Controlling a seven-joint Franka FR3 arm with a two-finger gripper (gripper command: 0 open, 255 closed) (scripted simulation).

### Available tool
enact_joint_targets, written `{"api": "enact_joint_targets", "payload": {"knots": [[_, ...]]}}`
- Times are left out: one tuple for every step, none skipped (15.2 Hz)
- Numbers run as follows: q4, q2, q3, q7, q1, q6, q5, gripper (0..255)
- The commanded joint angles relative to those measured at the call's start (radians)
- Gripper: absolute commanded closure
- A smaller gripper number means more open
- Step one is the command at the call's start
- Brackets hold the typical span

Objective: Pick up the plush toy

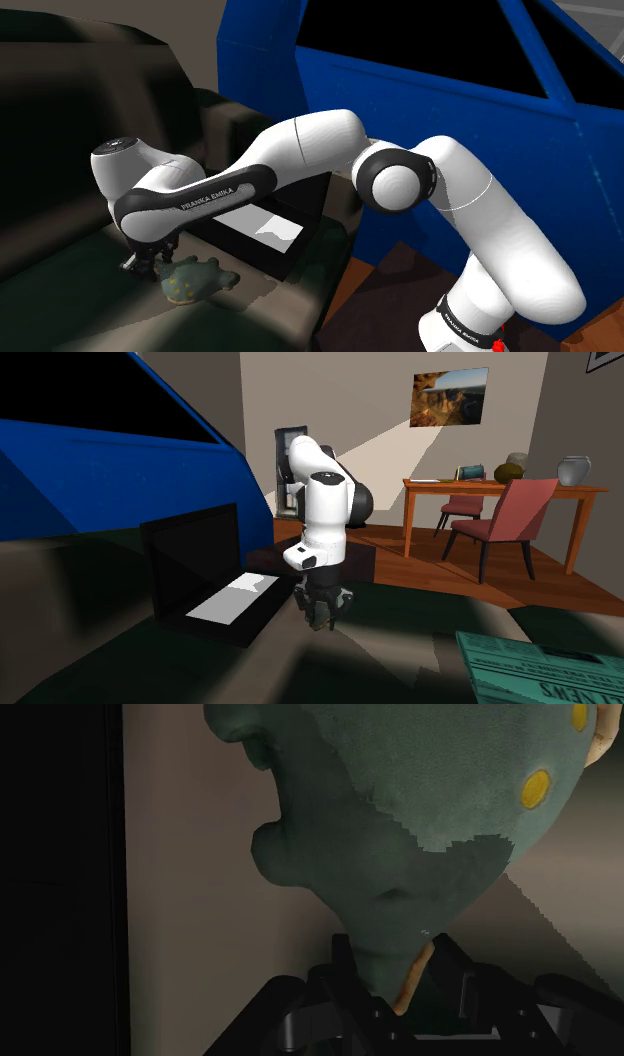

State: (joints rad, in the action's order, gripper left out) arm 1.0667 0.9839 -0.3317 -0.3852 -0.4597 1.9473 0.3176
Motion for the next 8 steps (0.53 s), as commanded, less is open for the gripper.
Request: {"api": "enact_joint_targets", "payload": {"knots": [[0.001, 0.000, 0.000, 0.000, 0.001, 0.000, 0.000, 255], [0.003, -0.002, 0.000, 0.000, 0.001, 0.000, 0.000, 255], [0.001, -0.009, -0.001, 0.000, 0.001, -0.008, -0.001, 255], [0.000, -0.015, -0.002, 0.001, 0.002, -0.016, -0.003, 255], [-0.002, -0.022, -0.004, 0.002, 0.002, -0.024, -0.004, 255], [-0.005, -0.028, -0.005, 0.003, 0.002, -0.033, -0.006, 255], [-0.008, -0.034, -0.006, 0.004, 0.002, -0.042, -0.007, 255], [-0.012, -0.039, -0.007, 0.005, 0.002, -0.051, -0.008, 255]]}}
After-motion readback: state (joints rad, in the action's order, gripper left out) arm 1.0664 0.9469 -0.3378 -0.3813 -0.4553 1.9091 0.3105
